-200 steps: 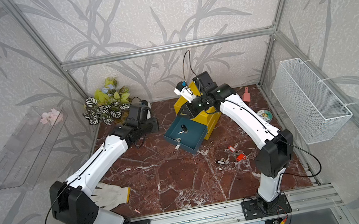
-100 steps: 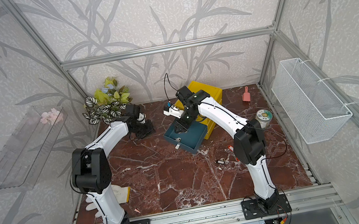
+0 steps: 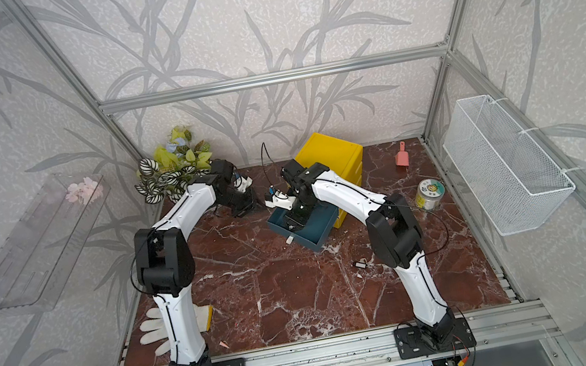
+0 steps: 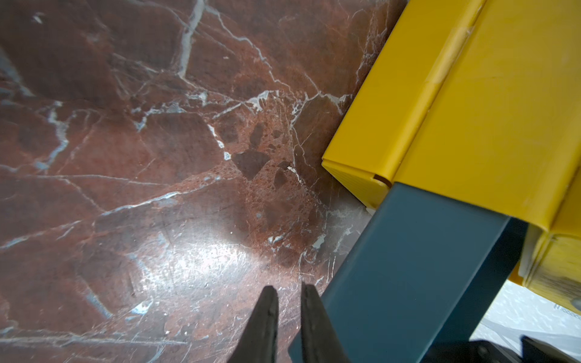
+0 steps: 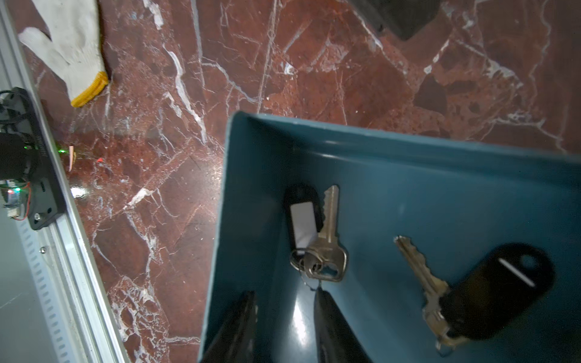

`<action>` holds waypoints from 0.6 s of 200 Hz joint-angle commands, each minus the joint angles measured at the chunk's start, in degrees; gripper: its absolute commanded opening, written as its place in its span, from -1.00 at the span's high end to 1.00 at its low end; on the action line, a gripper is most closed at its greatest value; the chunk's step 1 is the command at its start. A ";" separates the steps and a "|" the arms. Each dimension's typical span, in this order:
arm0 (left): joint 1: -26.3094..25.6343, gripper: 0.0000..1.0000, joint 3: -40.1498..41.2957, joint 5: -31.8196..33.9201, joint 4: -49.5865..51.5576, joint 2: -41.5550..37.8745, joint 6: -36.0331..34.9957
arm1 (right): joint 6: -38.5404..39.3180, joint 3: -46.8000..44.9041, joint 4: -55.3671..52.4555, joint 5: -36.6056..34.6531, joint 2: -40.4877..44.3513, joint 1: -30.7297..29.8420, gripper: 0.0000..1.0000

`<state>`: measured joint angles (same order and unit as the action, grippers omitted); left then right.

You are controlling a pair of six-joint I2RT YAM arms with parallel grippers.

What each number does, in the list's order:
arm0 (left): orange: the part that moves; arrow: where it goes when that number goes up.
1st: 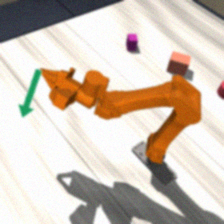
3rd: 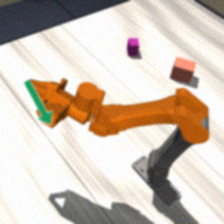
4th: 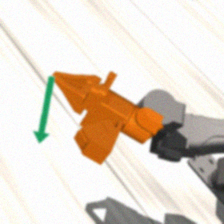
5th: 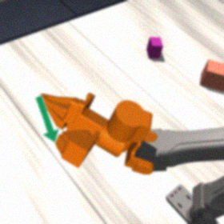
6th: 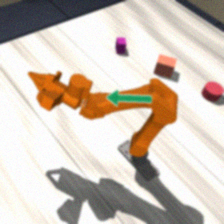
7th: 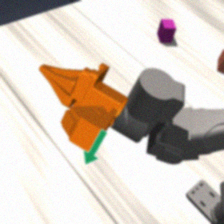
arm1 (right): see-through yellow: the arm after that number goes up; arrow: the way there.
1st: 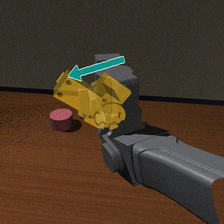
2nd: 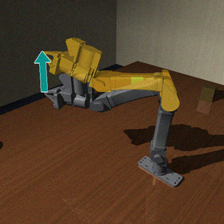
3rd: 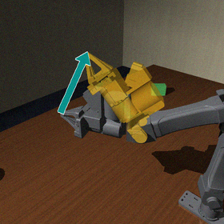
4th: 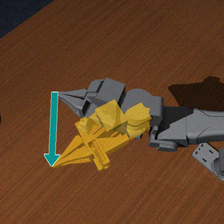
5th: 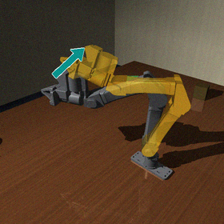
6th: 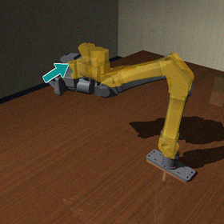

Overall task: Take the keys out of the drawer
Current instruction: Pick up the key from the drawer.

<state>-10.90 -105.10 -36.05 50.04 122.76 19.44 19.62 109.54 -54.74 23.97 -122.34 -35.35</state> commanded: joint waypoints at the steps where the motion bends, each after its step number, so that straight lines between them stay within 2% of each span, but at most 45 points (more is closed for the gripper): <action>1: 0.25 0.63 -3.70 -2.85 6.11 2.13 -3.40 | 0.58 0.33 1.54 -2.05 -0.34 -0.16 0.33; 79: 0.96 0.62 -8.70 -2.62 11.12 5.89 -5.29 | 2.88 -4.53 4.29 -1.89 -0.12 -0.81 0.20; 120: 0.96 0.62 -8.61 -1.87 11.83 5.48 -5.62 | 2.53 -4.53 6.77 -6.45 -1.28 -1.87 0.18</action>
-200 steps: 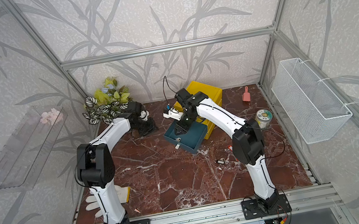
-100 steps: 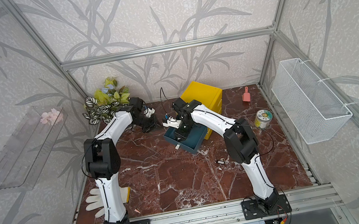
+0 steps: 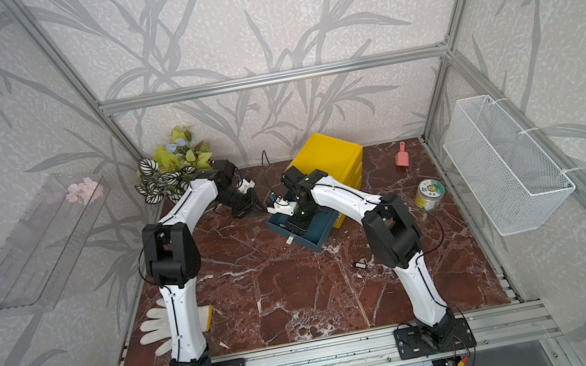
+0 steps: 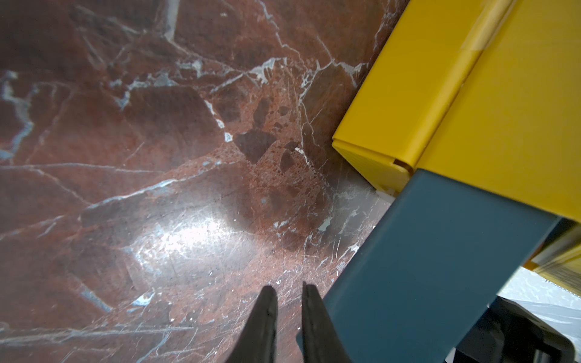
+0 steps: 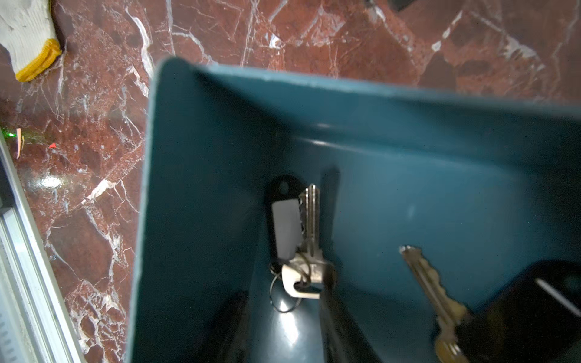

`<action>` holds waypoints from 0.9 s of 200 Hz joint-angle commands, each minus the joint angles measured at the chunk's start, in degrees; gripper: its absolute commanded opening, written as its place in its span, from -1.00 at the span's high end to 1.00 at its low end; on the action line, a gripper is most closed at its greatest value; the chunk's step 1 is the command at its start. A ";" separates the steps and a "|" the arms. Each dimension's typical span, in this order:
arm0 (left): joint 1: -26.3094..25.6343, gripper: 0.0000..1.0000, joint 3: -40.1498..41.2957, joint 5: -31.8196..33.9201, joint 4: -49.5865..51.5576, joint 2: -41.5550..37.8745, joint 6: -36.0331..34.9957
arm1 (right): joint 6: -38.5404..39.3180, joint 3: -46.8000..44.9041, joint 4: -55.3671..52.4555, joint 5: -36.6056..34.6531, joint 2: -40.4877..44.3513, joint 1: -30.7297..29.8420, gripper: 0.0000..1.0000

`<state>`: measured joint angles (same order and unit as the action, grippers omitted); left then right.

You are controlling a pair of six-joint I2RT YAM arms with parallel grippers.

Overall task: Take the keys out of the drawer
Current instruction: Pick up the key from the drawer.

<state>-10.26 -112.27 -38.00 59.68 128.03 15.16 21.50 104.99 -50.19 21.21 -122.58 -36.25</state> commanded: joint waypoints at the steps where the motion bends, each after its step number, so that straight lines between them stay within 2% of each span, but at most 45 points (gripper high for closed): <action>1: 0.33 0.62 -1.45 0.10 2.19 0.21 -1.35 | 0.61 0.03 2.39 -3.88 -1.06 -1.00 0.18; 59: 0.33 0.61 -1.37 0.34 2.53 -0.66 -1.88 | 0.12 -0.31 7.90 -16.05 -1.71 -3.80 0.23; 138: 0.64 0.61 -1.78 0.15 2.78 -0.50 -2.15 | -1.13 -2.40 9.40 -20.28 -0.62 -3.48 0.66; 180: 0.60 0.61 -1.90 0.21 2.55 -0.71 -1.89 | -2.75 -3.26 10.14 -20.01 2.00 -2.65 0.83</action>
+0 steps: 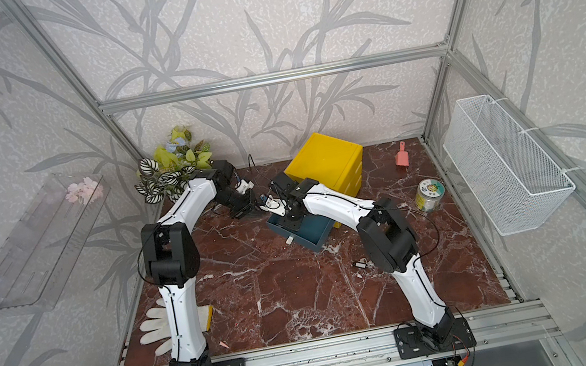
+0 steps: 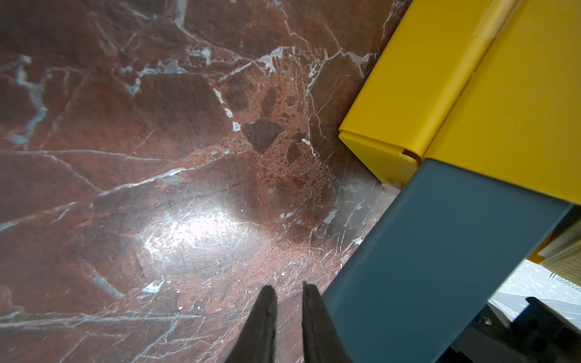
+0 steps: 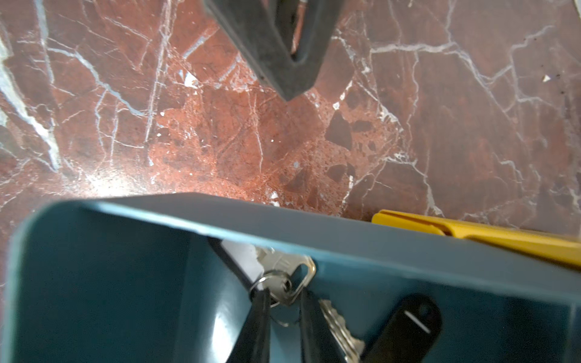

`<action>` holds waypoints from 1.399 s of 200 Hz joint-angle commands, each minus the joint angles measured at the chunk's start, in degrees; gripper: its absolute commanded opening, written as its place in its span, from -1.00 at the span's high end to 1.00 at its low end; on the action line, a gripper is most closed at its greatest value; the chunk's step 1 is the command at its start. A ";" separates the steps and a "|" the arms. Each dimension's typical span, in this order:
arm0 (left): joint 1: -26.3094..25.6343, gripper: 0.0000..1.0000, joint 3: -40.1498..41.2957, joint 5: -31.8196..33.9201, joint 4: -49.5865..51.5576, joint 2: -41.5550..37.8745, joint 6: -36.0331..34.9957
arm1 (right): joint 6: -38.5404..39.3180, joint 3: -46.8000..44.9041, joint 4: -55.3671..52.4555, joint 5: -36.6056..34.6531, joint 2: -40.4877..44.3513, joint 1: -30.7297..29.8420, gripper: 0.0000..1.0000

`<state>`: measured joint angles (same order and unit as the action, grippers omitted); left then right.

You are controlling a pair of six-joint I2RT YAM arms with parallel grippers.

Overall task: Take the keys out of the drawer
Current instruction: Pick up the key from the drawer, then place the key at the center of the board.

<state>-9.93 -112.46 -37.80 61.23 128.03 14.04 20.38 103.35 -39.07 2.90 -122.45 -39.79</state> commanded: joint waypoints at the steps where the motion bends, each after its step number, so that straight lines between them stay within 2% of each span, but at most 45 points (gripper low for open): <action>1: 0.27 0.61 -1.70 0.01 1.00 -0.74 -0.73 | -1.69 -1.59 -1.00 -1.68 1.91 0.96 0.84; 39: 0.27 0.61 -1.72 0.36 0.98 -1.03 -0.67 | -3.23 -2.52 0.42 0.65 4.04 1.46 1.00; 119: 0.27 0.61 -2.54 1.52 1.86 -1.51 -0.13 | -7.02 -6.31 5.13 5.57 10.39 2.61 1.00; 166: 0.22 0.61 -2.56 2.46 1.82 -2.65 -0.02 | -8.48 -7.68 6.20 5.63 14.39 2.68 1.00; 247: 0.27 0.61 -3.24 7.03 -3.24 -7.85 0.37 | -13.71 -10.83 4.09 5.79 24.32 2.64 1.00; 280: -0.38 0.61 -3.26 8.28 -4.77 -10.83 -1.01 | -19.71 -15.34 2.37 5.70 34.20 2.23 1.00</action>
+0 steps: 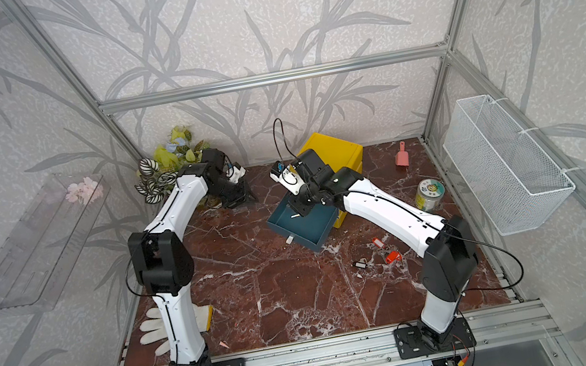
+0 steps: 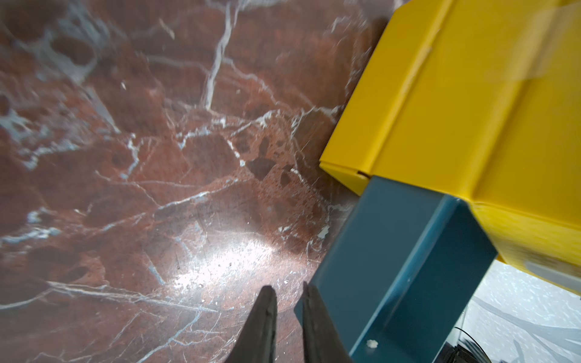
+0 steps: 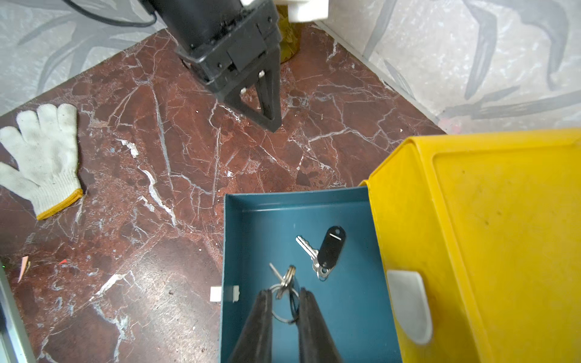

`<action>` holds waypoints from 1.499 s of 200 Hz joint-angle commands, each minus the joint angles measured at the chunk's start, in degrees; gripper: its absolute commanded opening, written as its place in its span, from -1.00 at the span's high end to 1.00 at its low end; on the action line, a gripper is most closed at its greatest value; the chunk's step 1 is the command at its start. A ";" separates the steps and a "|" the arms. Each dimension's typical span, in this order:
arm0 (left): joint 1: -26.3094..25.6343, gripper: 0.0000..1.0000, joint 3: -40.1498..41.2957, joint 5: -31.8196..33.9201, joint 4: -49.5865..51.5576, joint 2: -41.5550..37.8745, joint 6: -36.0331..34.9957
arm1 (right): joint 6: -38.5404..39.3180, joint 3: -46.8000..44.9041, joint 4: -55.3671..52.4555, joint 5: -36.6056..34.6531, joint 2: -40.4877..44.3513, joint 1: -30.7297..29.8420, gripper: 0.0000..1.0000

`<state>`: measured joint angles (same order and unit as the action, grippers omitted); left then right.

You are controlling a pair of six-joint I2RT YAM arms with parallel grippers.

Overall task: Take the keys out of the drawer
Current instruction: Place the key at the center of the board.

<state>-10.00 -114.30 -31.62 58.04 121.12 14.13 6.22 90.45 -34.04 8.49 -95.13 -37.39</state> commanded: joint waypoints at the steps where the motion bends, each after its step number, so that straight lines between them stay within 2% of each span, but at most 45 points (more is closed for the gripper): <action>1: -0.39 0.61 -1.44 2.22 -1.55 -4.03 -1.15 | -5.79 -2.55 -2.99 -0.19 7.19 -0.29 1.00; 42: -2.93 0.61 1.01 6.45 -7.18 -10.45 -4.56 | -17.13 -4.52 -18.78 -6.54 15.18 -4.28 1.00; 62: -4.67 0.61 0.74 8.26 -7.81 -11.47 -5.30 | -24.13 -8.08 -22.31 -7.93 18.51 -5.32 1.00; 102: -7.26 0.61 1.46 10.01 -9.63 -13.08 -5.70 | -38.83 -20.77 -21.19 -9.38 24.44 -5.69 1.00; 161: -8.36 0.61 1.86 10.00 -9.76 -14.23 -6.60 | -46.82 -33.75 -14.46 -10.07 23.09 -5.14 1.00; 198: -8.81 0.61 3.56 10.78 -10.21 -15.21 -7.06 | -46.94 -36.24 -11.05 -10.15 22.28 -4.02 1.00; 233: -9.29 0.61 3.97 10.82 -11.45 -15.36 -8.45 | -43.22 -29.28 -12.10 -10.43 23.95 -3.45 0.85; 241: -9.36 0.61 4.53 10.60 -12.40 -15.28 -8.24 | -39.48 -26.48 -11.05 -10.47 24.28 -3.41 0.80; 262: -8.20 0.58 5.80 11.18 -15.36 -14.02 -2.20 | -32.91 -17.63 -9.31 -9.36 22.05 -2.61 0.62; 285: -4.62 0.58 5.63 8.78 -23.85 -10.11 9.58 | -27.49 -6.47 -10.84 -8.20 13.31 -2.52 0.44; 300: -3.14 0.58 2.19 5.58 -29.11 -4.77 15.09 | -24.67 -0.08 -11.77 -7.90 6.71 -2.60 0.42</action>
<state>-16.38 -109.03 -22.59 39.75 109.65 17.39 -26.20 83.35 -44.93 -0.40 -78.96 -40.12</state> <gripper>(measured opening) 0.208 0.283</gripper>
